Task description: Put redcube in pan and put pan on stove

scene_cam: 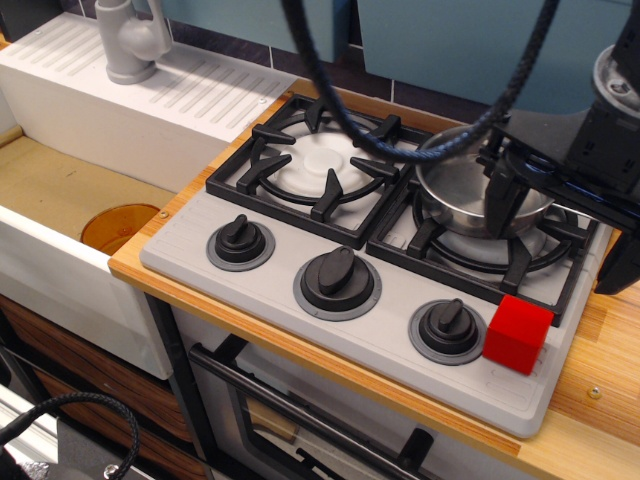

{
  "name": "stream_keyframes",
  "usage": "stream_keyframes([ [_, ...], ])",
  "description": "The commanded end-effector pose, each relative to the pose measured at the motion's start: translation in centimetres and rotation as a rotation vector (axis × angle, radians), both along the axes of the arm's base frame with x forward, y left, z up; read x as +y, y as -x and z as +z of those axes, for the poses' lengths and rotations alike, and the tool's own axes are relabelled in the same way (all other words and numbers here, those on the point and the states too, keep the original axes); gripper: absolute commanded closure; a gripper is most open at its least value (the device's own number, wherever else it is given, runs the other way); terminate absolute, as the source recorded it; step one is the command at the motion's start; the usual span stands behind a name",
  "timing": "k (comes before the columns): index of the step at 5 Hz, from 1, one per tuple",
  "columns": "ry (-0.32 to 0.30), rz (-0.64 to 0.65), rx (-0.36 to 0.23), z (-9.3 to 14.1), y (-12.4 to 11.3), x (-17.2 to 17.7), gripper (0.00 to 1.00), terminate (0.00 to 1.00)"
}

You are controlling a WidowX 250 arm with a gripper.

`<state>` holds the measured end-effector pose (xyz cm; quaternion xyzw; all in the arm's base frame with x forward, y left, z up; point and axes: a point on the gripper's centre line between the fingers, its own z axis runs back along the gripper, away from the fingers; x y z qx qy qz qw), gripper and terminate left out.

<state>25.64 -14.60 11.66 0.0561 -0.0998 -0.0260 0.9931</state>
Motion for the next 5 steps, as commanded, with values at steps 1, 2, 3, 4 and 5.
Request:
stream_keyframes([
  [1,0.0,0.0,0.0,0.0,0.0,0.0,0.0,0.0],
  [2,0.012,0.002,-0.021,-1.3,-0.4,-0.2,0.0,0.0],
  [3,0.024,0.0,-0.039,-2.4,-0.7,-0.3,0.0,0.0],
  [4,0.033,-0.011,-0.057,-3.4,-0.7,-0.3,0.0,0.0],
  [5,0.039,-0.014,-0.075,-4.3,-1.0,0.0,0.0,0.0],
])
